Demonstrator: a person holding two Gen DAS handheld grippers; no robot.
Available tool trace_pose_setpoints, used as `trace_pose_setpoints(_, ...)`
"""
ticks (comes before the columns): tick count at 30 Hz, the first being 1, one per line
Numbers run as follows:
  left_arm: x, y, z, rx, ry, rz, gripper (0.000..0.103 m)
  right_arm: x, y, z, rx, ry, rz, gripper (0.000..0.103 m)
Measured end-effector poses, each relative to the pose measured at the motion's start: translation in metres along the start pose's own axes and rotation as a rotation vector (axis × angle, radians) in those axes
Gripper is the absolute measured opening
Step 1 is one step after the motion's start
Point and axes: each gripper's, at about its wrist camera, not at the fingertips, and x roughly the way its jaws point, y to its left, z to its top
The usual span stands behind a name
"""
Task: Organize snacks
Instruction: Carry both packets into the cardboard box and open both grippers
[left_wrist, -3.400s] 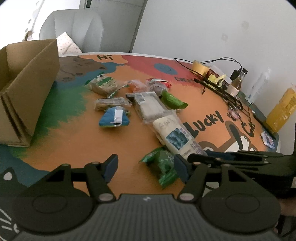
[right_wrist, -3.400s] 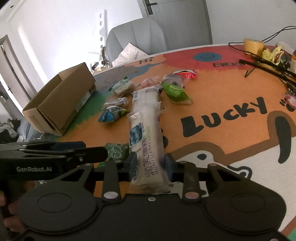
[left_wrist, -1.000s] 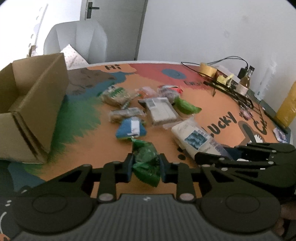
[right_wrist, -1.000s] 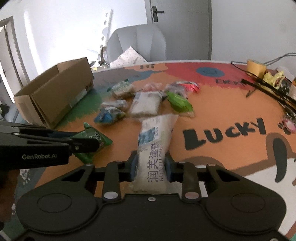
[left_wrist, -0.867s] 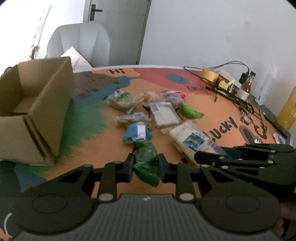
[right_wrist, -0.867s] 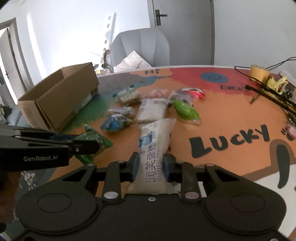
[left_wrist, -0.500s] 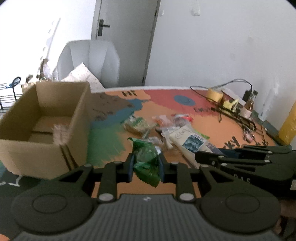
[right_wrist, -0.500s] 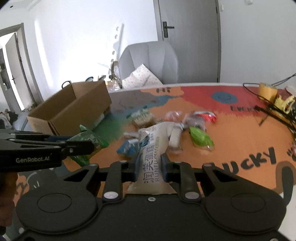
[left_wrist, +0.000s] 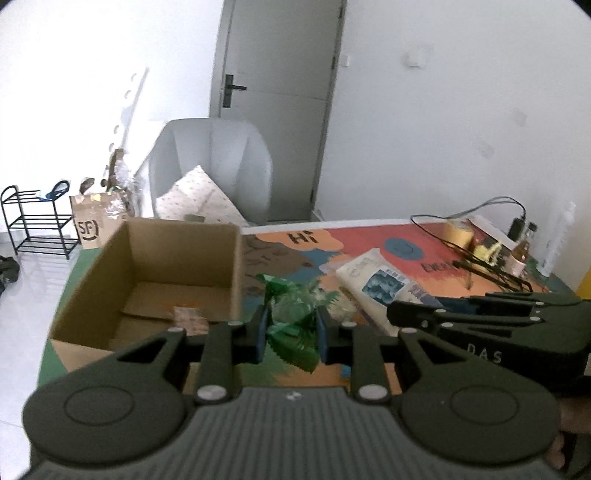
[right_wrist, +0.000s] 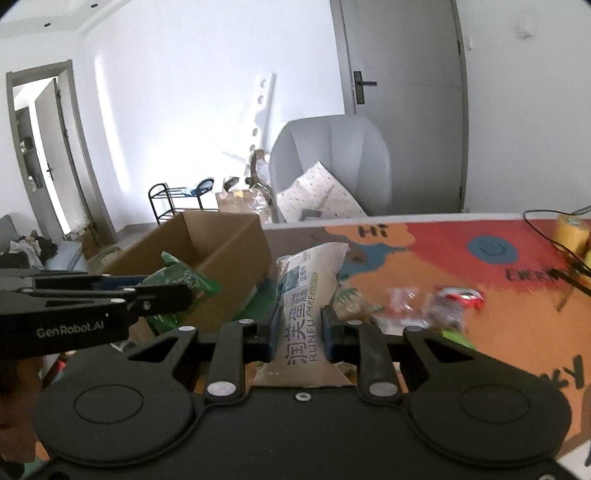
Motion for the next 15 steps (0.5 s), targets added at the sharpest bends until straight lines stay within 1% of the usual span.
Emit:
trace_pose_setpoints(5,0.0,0.026,0.006,-0.026,-0.016,0.028,0.025,0.009,0.018,0.008,-0.001,0.0,0.031,0.022)
trace_pose_setpoints(8,0.0,0.043,0.007,-0.036,-0.025,0.051,0.025,0.013,0.029,0.013,-0.013,-0.004,0.031,0.022)
trace_pose_setpoints(11,0.004,0.061,0.01,-0.054,-0.015,0.074,0.025,0.019,0.039,0.018,-0.012,-0.004,0.041,0.022)
trace_pose_setpoints(15,0.01,0.08,0.011,-0.072,-0.011,0.078,0.025,0.027,0.051,0.025,-0.007,-0.004,0.046,0.022)
